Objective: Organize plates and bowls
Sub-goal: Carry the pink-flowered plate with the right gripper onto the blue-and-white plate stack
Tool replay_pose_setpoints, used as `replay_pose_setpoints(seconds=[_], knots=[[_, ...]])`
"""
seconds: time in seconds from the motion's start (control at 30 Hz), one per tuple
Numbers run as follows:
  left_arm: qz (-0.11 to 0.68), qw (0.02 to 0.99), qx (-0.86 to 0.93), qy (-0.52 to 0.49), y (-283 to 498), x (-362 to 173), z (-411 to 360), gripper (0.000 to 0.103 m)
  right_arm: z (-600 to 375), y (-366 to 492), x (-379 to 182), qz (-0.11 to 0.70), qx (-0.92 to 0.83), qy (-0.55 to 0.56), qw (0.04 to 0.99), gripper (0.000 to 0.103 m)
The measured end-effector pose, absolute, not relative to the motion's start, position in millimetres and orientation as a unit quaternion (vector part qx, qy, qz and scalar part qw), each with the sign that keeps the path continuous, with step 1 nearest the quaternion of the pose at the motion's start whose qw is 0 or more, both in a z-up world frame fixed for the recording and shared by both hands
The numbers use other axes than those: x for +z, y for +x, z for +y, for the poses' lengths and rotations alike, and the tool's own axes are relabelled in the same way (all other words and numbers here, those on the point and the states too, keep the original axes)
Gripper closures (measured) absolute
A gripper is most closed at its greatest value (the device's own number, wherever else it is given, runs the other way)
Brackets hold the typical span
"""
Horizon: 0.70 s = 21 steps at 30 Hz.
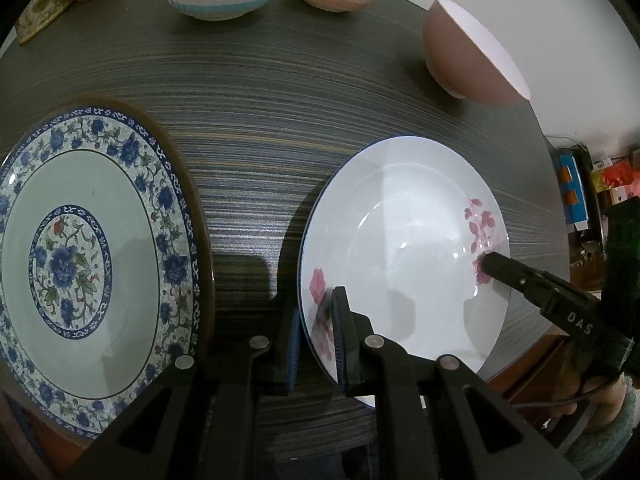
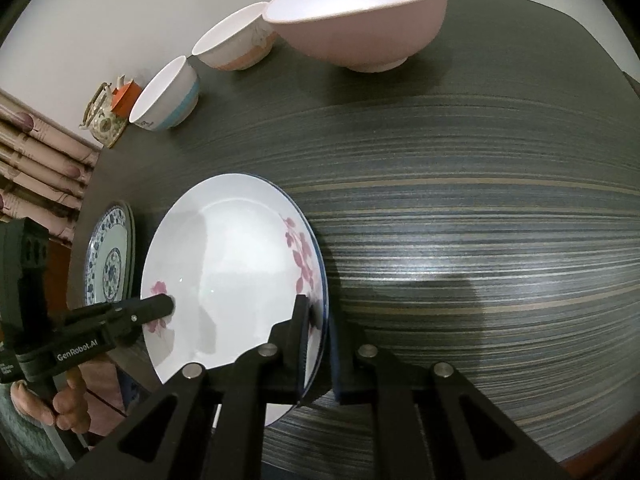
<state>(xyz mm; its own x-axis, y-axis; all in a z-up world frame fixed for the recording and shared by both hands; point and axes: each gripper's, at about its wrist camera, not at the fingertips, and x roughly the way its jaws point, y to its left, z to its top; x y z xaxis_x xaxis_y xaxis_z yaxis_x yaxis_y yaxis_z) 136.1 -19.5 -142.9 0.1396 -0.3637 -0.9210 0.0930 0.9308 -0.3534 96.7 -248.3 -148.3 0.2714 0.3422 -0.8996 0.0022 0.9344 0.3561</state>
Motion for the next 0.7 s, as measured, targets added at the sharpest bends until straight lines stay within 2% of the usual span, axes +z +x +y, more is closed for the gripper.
replay_pose_setpoints(seconds=[0.7], knots=[[0.598,0.782,-0.119,-0.128,122,-101,42,0.091,-202,113,-107,0.568,0.146,0.129,0.800,0.094]])
